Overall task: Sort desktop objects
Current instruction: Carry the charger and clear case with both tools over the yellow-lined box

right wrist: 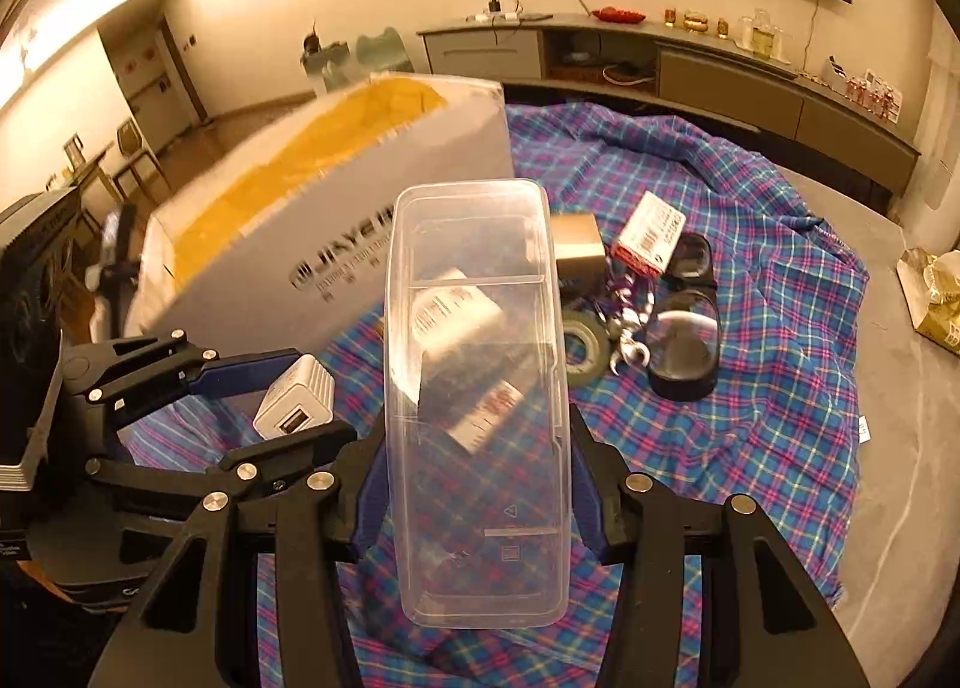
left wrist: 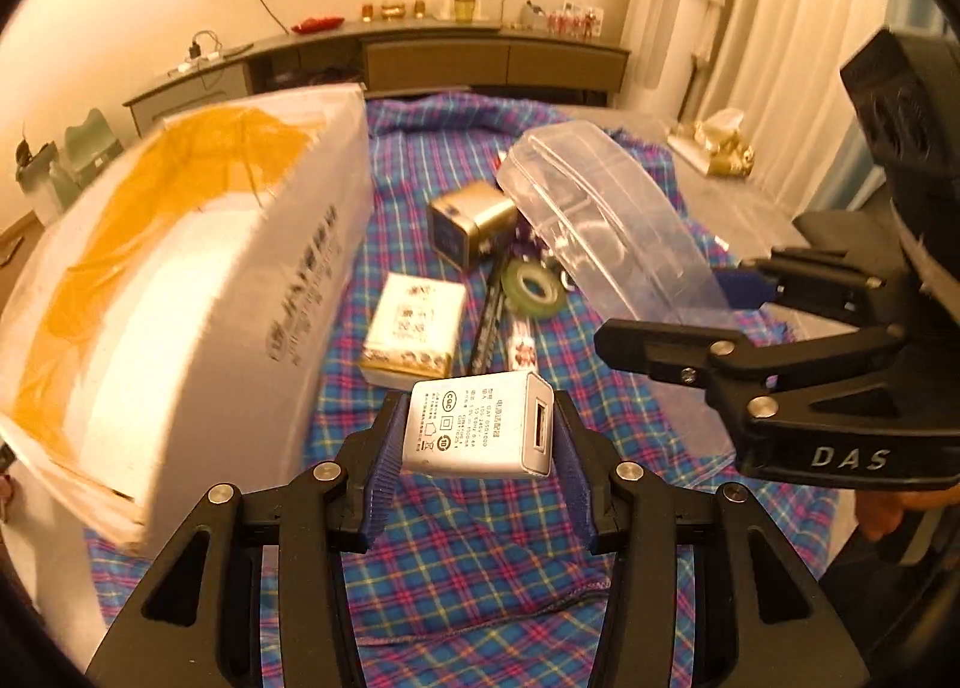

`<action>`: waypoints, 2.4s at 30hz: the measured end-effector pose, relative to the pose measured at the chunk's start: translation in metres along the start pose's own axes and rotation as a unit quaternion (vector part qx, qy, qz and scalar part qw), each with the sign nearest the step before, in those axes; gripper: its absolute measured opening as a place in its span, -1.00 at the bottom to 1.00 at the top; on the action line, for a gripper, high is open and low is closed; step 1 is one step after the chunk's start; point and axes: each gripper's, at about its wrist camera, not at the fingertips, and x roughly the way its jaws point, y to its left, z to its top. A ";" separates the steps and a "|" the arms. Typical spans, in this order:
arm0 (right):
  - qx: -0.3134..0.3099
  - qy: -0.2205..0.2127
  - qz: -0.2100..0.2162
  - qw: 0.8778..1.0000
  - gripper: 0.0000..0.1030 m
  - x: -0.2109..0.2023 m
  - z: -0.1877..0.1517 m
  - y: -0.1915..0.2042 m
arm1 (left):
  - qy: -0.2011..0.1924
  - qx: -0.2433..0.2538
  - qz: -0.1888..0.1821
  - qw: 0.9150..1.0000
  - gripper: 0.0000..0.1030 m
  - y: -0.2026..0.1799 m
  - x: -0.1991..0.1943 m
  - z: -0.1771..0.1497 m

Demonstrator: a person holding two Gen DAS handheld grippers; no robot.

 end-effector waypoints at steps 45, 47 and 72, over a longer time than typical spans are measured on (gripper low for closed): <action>-0.014 -0.038 -0.036 0.999 0.01 -0.003 0.106 0.125 | -0.071 -0.117 0.009 0.991 -0.06 0.167 -0.072 0.047; -0.019 -0.034 -0.039 0.998 0.01 0.003 0.112 0.128 | -0.066 -0.119 0.010 0.991 -0.06 0.174 -0.069 0.049; -0.060 0.052 -0.066 0.995 0.01 0.099 0.167 0.131 | 0.001 -0.132 0.052 0.990 -0.06 0.234 -0.014 0.066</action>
